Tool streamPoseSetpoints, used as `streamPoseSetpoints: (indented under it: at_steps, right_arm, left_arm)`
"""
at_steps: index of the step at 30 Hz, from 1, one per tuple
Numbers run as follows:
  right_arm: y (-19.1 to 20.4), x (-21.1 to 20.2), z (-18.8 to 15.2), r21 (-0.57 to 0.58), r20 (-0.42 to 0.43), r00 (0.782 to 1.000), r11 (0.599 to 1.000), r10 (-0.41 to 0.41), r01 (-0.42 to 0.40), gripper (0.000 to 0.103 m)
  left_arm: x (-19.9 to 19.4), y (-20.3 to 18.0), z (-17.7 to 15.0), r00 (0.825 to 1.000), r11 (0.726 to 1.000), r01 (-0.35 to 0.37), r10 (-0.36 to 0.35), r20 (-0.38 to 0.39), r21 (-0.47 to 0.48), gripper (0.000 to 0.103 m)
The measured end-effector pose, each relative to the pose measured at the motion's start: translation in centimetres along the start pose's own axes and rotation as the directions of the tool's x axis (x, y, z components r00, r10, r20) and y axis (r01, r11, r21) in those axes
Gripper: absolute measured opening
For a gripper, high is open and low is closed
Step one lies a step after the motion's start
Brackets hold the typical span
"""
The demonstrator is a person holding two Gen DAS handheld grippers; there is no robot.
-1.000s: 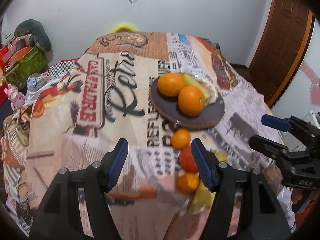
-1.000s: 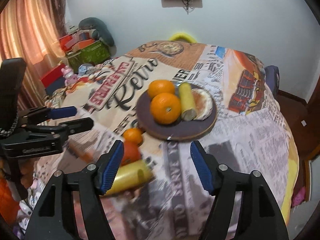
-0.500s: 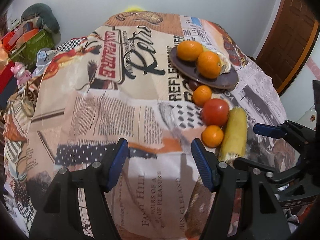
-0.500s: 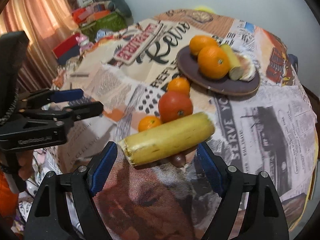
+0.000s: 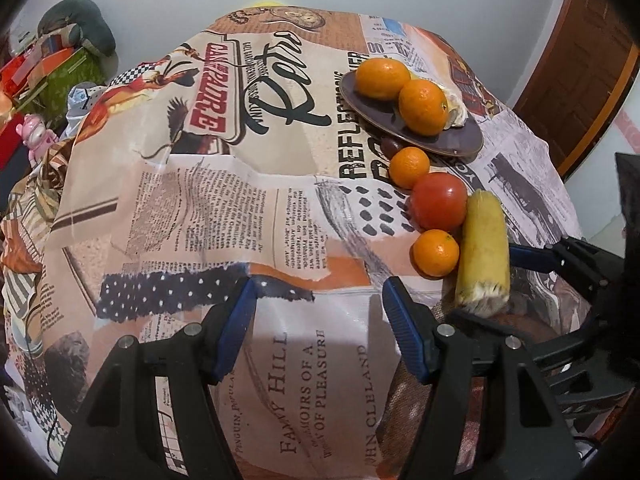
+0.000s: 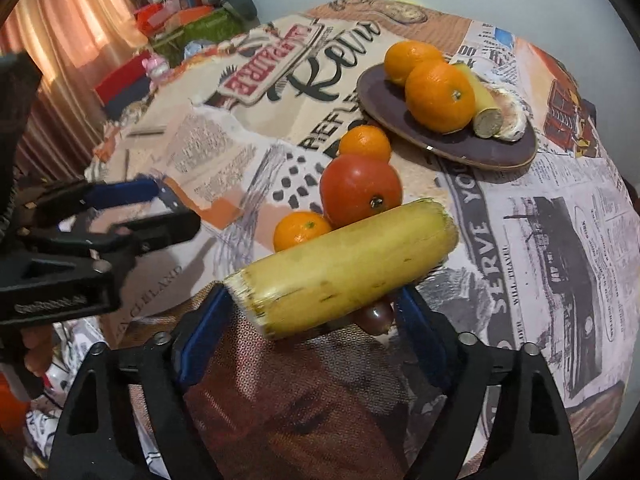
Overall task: Organize fruits
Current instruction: 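Lift the banana toward the plate with the right tool while the left tool grasps a tangerine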
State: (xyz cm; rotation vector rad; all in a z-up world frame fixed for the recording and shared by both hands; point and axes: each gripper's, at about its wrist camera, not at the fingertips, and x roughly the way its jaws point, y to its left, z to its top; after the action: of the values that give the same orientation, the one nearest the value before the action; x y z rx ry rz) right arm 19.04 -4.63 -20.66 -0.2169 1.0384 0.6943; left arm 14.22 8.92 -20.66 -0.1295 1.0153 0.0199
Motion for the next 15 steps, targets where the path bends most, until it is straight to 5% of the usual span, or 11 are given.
streamPoseSetpoints:
  at_steps: [5,15]
  right_arm:
    - [-1.8,-2.0,0.0,0.023,0.048,0.999,0.999,0.022,-0.023,0.050]
    - [-6.1,-5.1,-0.7,0.094,0.101,0.994,0.995,-0.048,0.038,0.027]
  left_arm:
    - [0.3,-1.1,0.6,1.000,1.000,0.014,-0.014,0.000,0.017,0.065]
    - [1.4,-4.3,1.2,0.998,0.996,0.056,-0.055,-0.017,0.073,0.065]
